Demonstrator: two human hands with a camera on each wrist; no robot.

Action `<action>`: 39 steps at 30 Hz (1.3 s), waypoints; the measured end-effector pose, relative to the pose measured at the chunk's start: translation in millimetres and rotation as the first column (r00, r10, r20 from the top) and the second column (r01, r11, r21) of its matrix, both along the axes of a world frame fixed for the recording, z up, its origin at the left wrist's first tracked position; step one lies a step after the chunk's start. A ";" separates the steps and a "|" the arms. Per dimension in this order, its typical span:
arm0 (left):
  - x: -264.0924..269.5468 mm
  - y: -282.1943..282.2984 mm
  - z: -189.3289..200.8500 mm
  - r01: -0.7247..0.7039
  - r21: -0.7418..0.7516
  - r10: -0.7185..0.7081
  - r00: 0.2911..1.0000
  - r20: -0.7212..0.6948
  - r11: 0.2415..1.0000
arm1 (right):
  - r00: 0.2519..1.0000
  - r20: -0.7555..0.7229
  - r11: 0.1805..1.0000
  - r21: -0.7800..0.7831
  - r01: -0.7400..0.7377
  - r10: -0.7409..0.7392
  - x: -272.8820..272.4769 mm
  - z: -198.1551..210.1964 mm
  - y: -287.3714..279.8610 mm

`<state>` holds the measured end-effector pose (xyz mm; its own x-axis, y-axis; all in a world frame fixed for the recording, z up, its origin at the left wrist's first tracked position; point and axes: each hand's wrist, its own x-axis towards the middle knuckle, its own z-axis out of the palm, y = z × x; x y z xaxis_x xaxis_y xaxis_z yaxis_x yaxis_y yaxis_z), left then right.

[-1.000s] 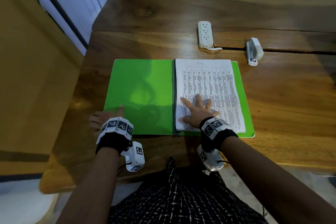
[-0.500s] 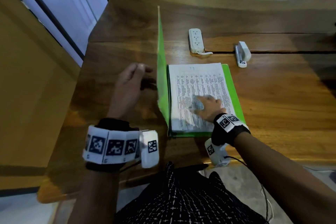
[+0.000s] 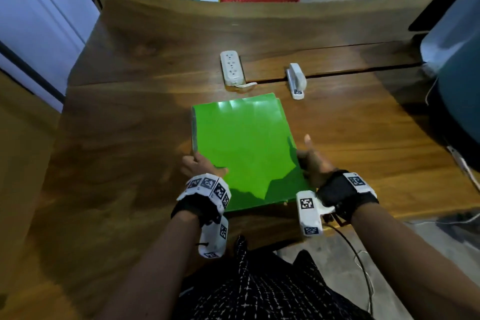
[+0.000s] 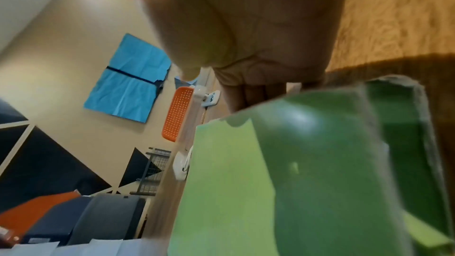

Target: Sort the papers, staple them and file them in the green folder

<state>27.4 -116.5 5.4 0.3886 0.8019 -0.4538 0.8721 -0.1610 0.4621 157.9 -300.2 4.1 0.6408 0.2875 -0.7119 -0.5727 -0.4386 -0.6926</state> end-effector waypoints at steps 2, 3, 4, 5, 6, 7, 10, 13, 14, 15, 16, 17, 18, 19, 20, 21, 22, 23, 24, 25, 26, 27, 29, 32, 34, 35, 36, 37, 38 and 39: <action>4.3 -4.4 -1.5 -0.017 -0.011 0.017 1.000 0.022 1.000 | 0.991 0.117 0.994 -0.094 -0.057 0.068 3.0 -1.5 4.4; 6.2 -6.2 -3.0 -0.018 -0.023 0.019 1.000 0.021 1.000 | 0.971 0.185 0.978 -0.173 -0.118 0.150 5.1 -6.0 7.2; 7.9 -9.0 -4.1 -0.012 -0.037 0.013 1.000 0.009 0.999 | 0.944 0.236 0.951 -0.259 -0.167 0.230 6.5 -11.2 10.7; 9.4 -11.9 -4.2 -0.002 -0.049 0.003 1.000 0.003 0.999 | 0.912 0.270 0.913 -0.352 -0.206 0.310 3.6 -12.9 14.2; 11.2 -15.1 -3.6 0.010 -0.058 -0.010 1.000 0.003 0.998 | 0.879 0.296 0.868 -0.445 -0.219 0.373 -2.6 -10.2 18.3; 13.0 -17.6 -3.9 0.026 -0.064 -0.026 1.000 0.002 0.998 | 0.849 0.319 0.822 -0.530 -0.209 0.422 -9.1 -9.2 22.2; 14.6 -21.0 -2.2 0.060 -0.073 -0.062 0.998 -0.013 0.995 | 0.772 0.275 0.678 -0.688 -0.259 0.574 -23.9 -5.2 33.9; 13.6 -18.4 -3.1 0.106 -0.063 -0.109 0.994 -0.032 0.992 | 0.782 0.195 0.634 -0.713 -0.301 0.592 -22.7 -10.4 43.7; 13.8 -17.2 -3.0 0.119 -0.064 -0.122 0.992 -0.036 0.991 | 0.794 0.182 0.639 -0.707 -0.304 0.580 -21.6 -9.0 47.0; 13.9 -16.0 -3.0 0.127 -0.070 -0.129 0.991 -0.037 0.989 | 0.807 0.178 0.646 -0.704 -0.295 0.563 -20.0 -9.7 50.3; 14.8 -14.7 -2.9 0.131 -0.078 -0.134 0.990 -0.039 0.988 | 0.819 0.186 0.656 -0.703 -0.275 0.543 -18.5 -9.6 54.0; 15.8 -12.9 -2.8 0.137 -0.083 -0.140 0.989 -0.038 0.987 | 0.825 0.201 0.664 -0.703 -0.254 0.528 -16.5 -9.3 58.3; 17.0 -10.8 -2.7 0.145 -0.086 -0.149 0.988 -0.039 0.986 | 0.826 0.215 0.671 -0.701 -0.241 0.521 -13.8 -7.4 62.2; 18.7 -8.7 -2.5 0.151 -0.084 -0.154 0.987 -0.039 0.985 | 0.822 0.235 0.680 -0.695 -0.232 0.519 -8.4 -7.4 65.0; 20.8 -5.7 -2.8 0.152 -0.085 -0.156 0.987 -0.038 0.985 | 0.813 0.255 0.688 -0.689 -0.228 0.524 -2.2 -6.0 67.1; 23.5 -2.4 -3.4 0.156 -0.087 -0.160 0.987 -0.034 0.984 | 0.800 0.277 0.694 -0.683 -0.226 0.533 4.9 -5.3 68.3; 26.4 0.7 -3.0 0.168 -0.094 -0.171 0.985 -0.026 0.981 | 0.781 0.291 0.693 -0.681 -0.236 0.553 11.8 -3.3 68.7; 29.6 4.2 -2.8 0.185 -0.101 -0.188 0.982 -0.015 0.977 | 0.760 0.301 0.690 -0.678 -0.254 0.576 18.9 -2.3 68.6; 32.1 7.5 -2.3 0.209 -0.106 -0.210 0.978 -0.007 0.972 | 0.737 0.300 0.680 -0.676 -0.283 0.605 24.4 -1.3 67.7; 34.0 10.6 -1.6 0.234 -0.104 -0.235 0.972 -0.002 0.967 | 0.710 0.292 0.663 -0.677 -0.319 0.640 28.1 -1.5 66.6; 36.0 13.3 -0.6 0.261 -0.102 -0.262 0.965 0.000 0.960 | 0.680 0.269 0.632 -0.684 -0.364 0.682 29.7 -1.5 65.6; 37.0 16.1 -0.8 0.284 -0.095 -0.285 0.958 0.000 0.954 | 0.650 0.239 0.597 -0.691 -0.408 0.721 30.9 -3.2 64.6; 39.7 20.2 -3.0 0.334 -0.081 -0.337 0.941 -0.027 0.939 | 0.614 0.194 0.546 -0.701 -0.459 0.765 31.3 -5.9 64.1; 38.8 21.6 -6.6 0.394 -0.071 -0.399 0.914 -0.078 0.916 | 0.588 0.149 0.502 -0.706 -0.499 0.795 29.9 -7.6 63.3; 34.6 18.7 -9.3 0.410 -0.072 -0.416 0.904 -0.103 0.909 | 0.558 0.147 0.477 -0.716 -0.510 0.817 26.5 -10.7 59.1; 31.9 18.3 -13.3 0.409 -0.080 -0.416 0.902 -0.113 0.909 | 0.530 0.137 0.449 -0.726 -0.521 0.837 24.7 -11.2 54.4; 30.0 18.7 -14.3 0.405 -0.081 -0.412 0.904 -0.116 0.911 | 0.512 0.140 0.439 -0.727 -0.528 0.847 25.0 -11.1 49.8; 26.7 19.6 -14.9 0.400 -0.080 -0.407 0.907 -0.111 0.913 | 0.504 0.153 0.443 -0.724 -0.529 0.850 25.0 -10.4 45.4; 22.9 20.7 -13.0 0.407 -0.086 -0.415 0.902 -0.119 0.910 | 0.493 0.143 0.431 -0.723 -0.540 0.858 24.8 -4.4 40.6; 18.3 19.7 -10.5 0.413 -0.115 -0.426 0.894 -0.135 0.903 | 0.467 0.111 0.395 -0.720 -0.570 0.877 20.6 1.1 34.6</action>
